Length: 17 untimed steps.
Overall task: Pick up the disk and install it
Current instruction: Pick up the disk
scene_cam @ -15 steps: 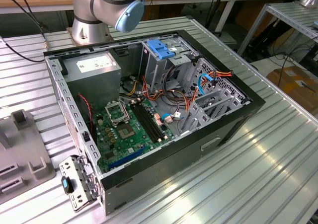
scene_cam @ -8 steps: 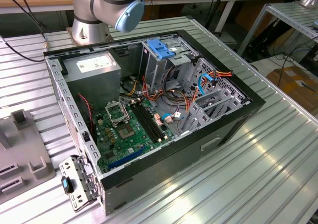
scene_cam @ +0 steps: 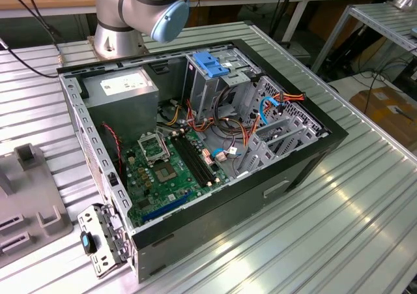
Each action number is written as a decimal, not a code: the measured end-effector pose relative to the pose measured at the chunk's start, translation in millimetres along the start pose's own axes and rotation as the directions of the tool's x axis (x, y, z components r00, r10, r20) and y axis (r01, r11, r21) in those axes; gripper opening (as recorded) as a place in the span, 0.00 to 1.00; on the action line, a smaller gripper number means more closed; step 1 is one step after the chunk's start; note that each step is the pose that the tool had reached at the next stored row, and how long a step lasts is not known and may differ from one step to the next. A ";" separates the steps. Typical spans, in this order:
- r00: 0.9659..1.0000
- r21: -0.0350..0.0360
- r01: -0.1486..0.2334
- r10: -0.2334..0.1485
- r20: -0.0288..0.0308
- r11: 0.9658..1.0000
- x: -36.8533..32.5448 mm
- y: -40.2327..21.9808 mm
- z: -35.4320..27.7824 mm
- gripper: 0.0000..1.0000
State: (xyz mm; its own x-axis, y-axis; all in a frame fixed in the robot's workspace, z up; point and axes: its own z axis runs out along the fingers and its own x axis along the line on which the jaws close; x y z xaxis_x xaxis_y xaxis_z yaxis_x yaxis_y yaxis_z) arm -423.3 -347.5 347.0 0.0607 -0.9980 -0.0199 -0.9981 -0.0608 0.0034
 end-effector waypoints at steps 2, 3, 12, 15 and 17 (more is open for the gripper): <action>1.000 0.000 0.000 0.000 0.000 1.000 -0.3 0.0 -10.7 0.35; 1.000 0.000 0.000 0.000 -0.001 1.000 -0.5 0.1 -16.7 0.35; 1.000 0.000 0.000 0.000 -0.004 1.000 -2.2 0.2 -60.8 0.35; 1.000 0.000 0.000 0.000 -0.007 1.000 -3.2 0.2 -81.0 0.35; 1.000 0.000 0.000 0.000 -0.008 1.000 -3.5 0.2 -90.4 0.35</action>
State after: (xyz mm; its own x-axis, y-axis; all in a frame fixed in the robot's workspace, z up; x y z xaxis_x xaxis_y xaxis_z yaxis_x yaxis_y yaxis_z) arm -423.3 -345.8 437.4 0.0606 -0.9981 -0.0121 -0.9981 -0.0607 0.0039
